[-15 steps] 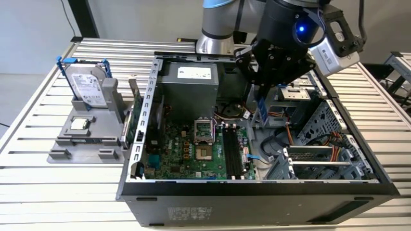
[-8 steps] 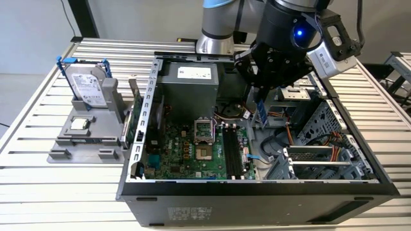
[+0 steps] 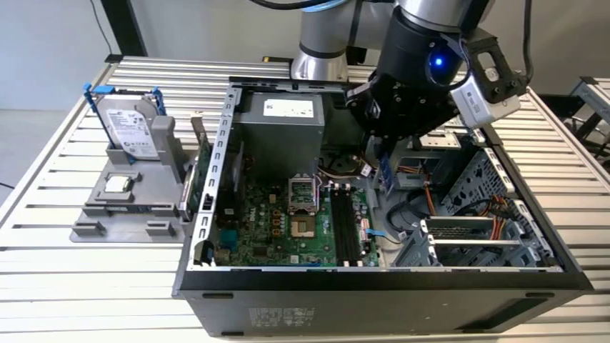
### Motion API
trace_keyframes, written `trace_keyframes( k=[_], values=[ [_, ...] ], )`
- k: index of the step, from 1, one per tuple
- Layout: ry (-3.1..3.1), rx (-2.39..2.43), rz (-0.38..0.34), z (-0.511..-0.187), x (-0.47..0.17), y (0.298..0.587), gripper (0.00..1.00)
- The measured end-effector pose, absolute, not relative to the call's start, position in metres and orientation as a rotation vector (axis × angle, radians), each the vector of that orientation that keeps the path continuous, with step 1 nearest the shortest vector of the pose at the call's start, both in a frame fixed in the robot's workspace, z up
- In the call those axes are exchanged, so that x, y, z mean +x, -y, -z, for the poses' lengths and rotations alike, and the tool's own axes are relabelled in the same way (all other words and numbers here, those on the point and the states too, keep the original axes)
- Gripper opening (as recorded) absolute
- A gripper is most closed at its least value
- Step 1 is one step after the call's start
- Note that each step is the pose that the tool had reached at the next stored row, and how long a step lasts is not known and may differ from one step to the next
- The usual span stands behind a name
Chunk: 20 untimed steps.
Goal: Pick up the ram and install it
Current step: 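Insert the ram into the slot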
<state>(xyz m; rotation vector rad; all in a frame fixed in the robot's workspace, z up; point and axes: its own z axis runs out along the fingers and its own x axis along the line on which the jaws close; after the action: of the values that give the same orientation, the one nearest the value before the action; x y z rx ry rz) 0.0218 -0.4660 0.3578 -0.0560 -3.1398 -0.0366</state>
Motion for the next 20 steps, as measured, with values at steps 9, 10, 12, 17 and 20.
trace_keyframes(
  k=[9,10,12,17,20],
  values=[
    [3.138,-0.119,0.036,-0.341,0.022,0.466,0.0],
    [3.138,-0.127,0.036,-0.34,0.022,0.466,0.0],
    [3.139,-0.139,0.036,-0.336,0.022,0.466,0.0],
    [3.139,-0.157,0.036,-0.328,0.022,0.465,0.0],
    [3.139,-0.162,0.036,-0.322,0.024,0.465,0.0]
  ],
)
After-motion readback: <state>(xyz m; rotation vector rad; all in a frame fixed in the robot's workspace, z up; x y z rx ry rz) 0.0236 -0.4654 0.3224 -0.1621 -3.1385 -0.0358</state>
